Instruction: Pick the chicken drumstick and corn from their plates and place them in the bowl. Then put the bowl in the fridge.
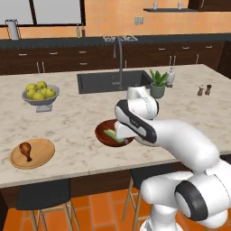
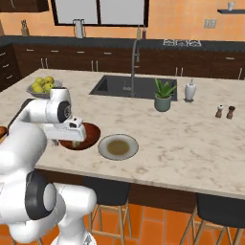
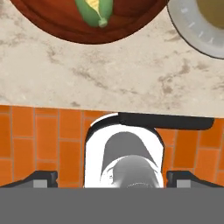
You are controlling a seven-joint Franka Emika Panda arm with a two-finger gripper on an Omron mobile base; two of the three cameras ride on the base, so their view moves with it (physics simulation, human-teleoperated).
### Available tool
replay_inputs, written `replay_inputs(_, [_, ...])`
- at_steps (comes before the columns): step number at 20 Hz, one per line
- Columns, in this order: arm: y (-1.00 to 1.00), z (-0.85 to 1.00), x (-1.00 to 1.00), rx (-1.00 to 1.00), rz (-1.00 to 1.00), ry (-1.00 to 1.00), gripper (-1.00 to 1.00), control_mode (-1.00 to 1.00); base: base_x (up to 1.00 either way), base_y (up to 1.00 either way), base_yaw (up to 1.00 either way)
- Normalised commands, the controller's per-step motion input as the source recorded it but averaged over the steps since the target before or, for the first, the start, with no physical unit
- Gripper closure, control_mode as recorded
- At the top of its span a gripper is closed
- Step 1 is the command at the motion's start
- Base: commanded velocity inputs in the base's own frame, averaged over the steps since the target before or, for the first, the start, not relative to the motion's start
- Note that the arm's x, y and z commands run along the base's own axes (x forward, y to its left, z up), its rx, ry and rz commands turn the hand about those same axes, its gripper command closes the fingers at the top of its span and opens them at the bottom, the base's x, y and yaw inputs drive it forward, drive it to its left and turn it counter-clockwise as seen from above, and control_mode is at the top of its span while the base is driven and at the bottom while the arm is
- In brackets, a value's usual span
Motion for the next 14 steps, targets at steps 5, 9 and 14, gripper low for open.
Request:
replay_inputs(5, [0.16,0.0,-0.09,0.0,0.0,0.0,-1.0,1.0,-0.02,0.15,-0.01])
replay_inputs(9, [0.0,0.0,0.0,0.0,0.0,0.0,-1.0,1.0,-0.02,0.7,-0.07])
replay_inputs(14, [0.0,0.0,0.0,0.0,0.0,0.0,-1.0,1.0,0.0,0.39,-0.06])
